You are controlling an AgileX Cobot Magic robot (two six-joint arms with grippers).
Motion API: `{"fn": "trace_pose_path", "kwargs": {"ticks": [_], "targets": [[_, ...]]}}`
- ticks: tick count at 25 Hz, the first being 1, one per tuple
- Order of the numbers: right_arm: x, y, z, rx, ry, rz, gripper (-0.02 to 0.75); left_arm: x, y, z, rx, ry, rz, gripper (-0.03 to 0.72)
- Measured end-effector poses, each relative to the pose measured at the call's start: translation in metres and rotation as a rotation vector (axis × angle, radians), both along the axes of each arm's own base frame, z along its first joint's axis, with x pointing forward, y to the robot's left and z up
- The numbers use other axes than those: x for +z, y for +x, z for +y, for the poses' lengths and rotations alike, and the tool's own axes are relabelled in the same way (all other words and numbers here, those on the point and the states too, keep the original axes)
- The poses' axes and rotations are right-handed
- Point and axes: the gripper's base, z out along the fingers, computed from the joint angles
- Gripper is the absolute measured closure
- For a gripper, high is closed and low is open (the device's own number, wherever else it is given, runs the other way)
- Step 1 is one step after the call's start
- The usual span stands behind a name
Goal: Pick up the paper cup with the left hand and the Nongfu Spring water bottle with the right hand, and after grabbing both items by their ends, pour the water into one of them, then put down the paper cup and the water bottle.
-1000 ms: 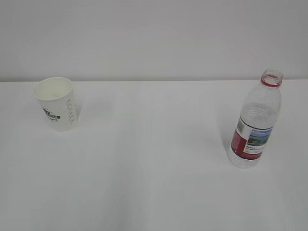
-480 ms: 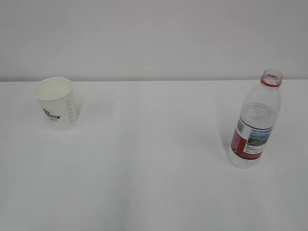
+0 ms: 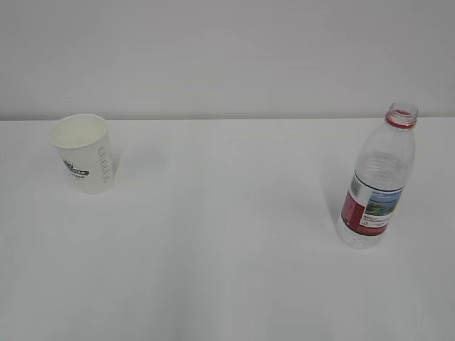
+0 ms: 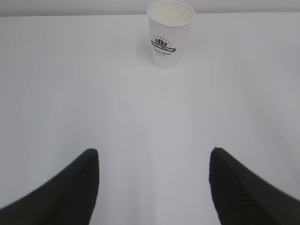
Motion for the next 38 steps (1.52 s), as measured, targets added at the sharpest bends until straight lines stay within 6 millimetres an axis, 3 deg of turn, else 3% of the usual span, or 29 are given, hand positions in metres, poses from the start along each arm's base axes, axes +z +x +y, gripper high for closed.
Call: {"fn": "trace_pose_path", "kwargs": {"ticks": [8,16,26,38], "targets": [[0.011,0.000,0.000,0.000,0.000,-0.007,0.169,0.015,0.003,0.000,0.002,-0.007,-0.080,0.157],[0.039,0.003,0.000,0.000,0.001,-0.042,0.169,0.025,0.030,-0.006,-0.022,-0.070,-0.066,0.159],[0.050,0.006,0.000,-0.009,0.024,-0.140,0.169,0.037,0.055,-0.006,-0.009,-0.093,-0.145,0.173],[0.066,0.043,0.003,-0.011,0.073,-0.206,0.169,0.070,0.092,-0.006,0.009,-0.073,-0.172,0.181]]}}
